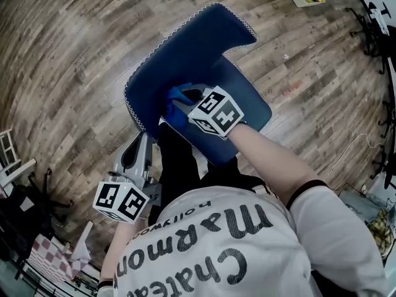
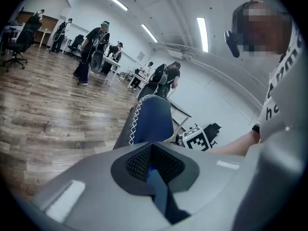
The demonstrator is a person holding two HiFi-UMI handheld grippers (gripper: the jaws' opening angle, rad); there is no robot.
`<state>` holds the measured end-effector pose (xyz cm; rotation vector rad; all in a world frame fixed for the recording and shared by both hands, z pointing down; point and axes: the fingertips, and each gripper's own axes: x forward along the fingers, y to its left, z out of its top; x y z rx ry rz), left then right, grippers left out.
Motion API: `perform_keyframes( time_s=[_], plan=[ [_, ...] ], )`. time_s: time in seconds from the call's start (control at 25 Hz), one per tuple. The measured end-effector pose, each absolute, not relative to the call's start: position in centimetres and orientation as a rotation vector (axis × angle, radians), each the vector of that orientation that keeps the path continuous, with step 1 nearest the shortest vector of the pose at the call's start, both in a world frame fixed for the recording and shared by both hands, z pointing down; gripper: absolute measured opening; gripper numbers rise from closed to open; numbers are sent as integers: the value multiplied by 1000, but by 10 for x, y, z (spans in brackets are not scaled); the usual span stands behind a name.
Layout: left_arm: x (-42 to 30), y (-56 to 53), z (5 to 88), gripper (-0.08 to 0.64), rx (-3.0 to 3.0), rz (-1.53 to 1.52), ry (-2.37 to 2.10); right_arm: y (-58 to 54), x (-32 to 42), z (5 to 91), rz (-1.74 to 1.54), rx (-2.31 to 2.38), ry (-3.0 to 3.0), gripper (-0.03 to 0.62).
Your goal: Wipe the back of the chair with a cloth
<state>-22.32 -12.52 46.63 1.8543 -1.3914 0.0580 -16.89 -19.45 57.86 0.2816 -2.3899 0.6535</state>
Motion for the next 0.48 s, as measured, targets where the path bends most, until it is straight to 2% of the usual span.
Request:
perform_keyframes(
  time_s=[0.48],
  plan=[
    [-230, -129, 466, 9, 1850, 105, -1393, -328, -65, 571, 659, 848, -2296, 64]
  ],
)
